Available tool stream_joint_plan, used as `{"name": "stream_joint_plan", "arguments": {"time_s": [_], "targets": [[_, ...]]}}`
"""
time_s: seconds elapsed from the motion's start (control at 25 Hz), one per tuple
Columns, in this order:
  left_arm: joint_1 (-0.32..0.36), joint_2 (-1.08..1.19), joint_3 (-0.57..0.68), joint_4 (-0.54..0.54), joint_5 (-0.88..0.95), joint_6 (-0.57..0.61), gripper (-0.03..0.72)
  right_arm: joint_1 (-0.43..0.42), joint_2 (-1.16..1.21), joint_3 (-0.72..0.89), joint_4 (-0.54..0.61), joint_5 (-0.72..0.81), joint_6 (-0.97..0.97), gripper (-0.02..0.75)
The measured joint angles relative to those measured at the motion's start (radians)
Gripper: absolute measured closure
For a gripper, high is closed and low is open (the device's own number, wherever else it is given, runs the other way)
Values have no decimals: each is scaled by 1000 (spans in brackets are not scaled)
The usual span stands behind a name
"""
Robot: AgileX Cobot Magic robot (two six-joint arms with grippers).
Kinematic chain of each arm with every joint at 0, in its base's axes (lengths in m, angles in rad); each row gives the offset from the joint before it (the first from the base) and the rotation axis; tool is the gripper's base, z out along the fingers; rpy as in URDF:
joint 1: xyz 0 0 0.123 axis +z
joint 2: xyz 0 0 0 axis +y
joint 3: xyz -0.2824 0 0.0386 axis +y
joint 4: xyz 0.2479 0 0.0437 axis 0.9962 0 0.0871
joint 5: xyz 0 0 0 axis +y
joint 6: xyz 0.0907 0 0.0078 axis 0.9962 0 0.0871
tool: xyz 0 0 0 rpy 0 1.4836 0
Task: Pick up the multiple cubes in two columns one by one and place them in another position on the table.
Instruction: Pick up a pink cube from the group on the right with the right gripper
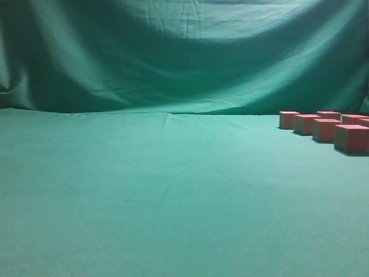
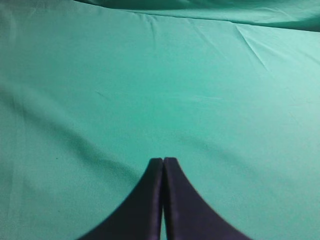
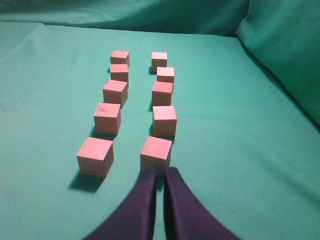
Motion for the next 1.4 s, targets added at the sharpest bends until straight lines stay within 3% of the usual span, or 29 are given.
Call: {"name": "stream_joint_plan", "arguments": {"time_s": [0.92, 1.08, 1.4], "targets": [[0, 0, 0, 0, 0, 0, 688, 0, 0, 0, 0, 0, 0, 691], [0, 0, 0, 0, 0, 0, 688, 0, 0, 0, -59, -9, -3, 691], [0, 0, 0, 0, 0, 0, 688, 0, 0, 0, 25, -274, 20, 691]]}}
